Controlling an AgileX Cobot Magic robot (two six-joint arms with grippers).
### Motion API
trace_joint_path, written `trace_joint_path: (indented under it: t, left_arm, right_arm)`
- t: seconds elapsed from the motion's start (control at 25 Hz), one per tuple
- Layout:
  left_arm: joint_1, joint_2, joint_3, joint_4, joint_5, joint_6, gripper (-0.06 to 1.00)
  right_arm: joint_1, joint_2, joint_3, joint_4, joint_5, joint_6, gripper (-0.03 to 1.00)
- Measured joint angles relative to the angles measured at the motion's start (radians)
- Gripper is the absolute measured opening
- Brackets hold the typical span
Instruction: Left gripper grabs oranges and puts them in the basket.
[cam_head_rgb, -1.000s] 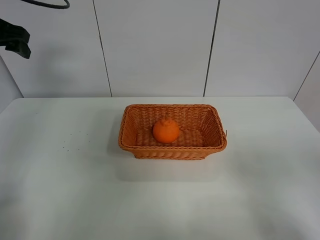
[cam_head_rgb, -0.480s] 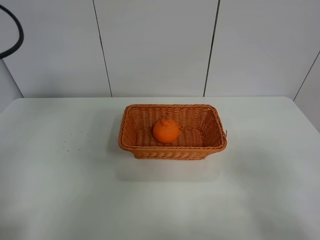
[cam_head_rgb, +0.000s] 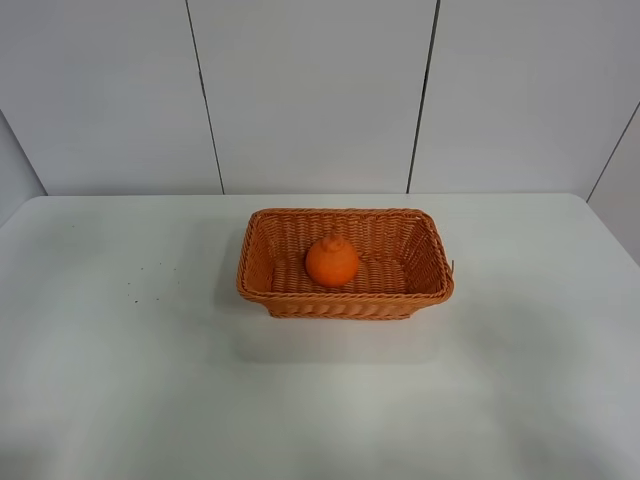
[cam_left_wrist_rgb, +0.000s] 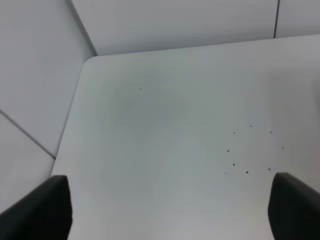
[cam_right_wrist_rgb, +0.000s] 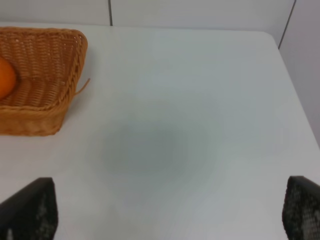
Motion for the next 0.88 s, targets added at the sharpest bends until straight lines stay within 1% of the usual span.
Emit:
trace_joint_path:
  t: [0.28,0.48,0.76,0.88]
  left_arm:
    - [0.0,-0.251,0.123,0.0,0.006,-0.022,0.89]
    - [0.0,-0.428,0.17,0.0,0.022,-0.024,0.89]
    - [0.0,-0.549,0.177,-0.001,0.125,-0.025,0.89]
    - [0.0,-0.575,0.179,-0.005,0.144,-0.025,0.88]
  right_arm:
    - [0.0,0.0,0.0,0.0,0.0,0.0,0.69]
    - [0.0,0.0,0.0,0.0,0.0,0.0,0.69]
    - [0.0,0.0,0.0,0.0,0.0,0.0,0.69]
    - [0.0,0.0,0.0,0.0,0.0,0.0,0.69]
